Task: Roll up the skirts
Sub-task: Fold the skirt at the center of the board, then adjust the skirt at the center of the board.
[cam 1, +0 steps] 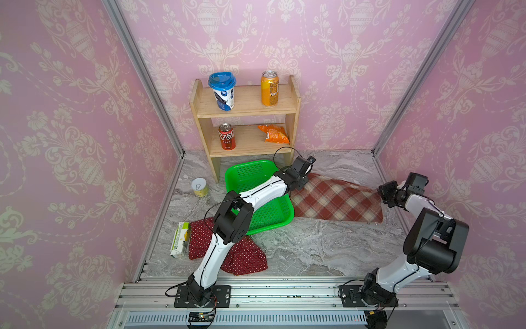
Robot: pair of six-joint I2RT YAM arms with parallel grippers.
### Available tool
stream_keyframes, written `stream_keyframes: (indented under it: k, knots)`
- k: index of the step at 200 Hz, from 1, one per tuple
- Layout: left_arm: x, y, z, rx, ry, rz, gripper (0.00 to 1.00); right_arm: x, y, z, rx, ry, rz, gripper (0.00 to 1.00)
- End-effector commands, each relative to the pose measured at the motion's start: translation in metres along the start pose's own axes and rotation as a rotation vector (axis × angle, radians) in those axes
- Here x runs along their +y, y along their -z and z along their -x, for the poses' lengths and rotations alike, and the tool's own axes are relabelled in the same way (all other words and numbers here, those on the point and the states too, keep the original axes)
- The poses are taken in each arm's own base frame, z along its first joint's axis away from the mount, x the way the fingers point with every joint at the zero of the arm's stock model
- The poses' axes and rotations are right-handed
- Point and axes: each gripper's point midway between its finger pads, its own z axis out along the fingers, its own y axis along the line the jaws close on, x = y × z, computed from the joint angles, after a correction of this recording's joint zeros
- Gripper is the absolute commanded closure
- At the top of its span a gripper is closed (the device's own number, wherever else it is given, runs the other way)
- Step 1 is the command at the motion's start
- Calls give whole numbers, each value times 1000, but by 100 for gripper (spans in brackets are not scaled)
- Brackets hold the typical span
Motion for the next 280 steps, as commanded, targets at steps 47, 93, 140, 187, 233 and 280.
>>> stream_keyframes:
  k: [47,93,140,187,233,280]
  knots:
    - [20,-16,9,23,-20,21,35,11,-17,9,42,71,4,17]
    - [24,35,31,-116,112,-8,34,-10,-1,-15,79,137,-55,21]
    - [-22,71,-11,-80,233,-137,34,-34,-20,-39,212,170,-96,23]
    - [-92,86,-55,78,296,-300,34,-50,-34,-51,293,162,-136,24]
    - [-138,93,-77,139,332,-383,34,-47,-44,-57,324,173,-136,39]
    - [-167,100,-97,185,335,-437,33,-49,-44,-58,318,173,-152,100]
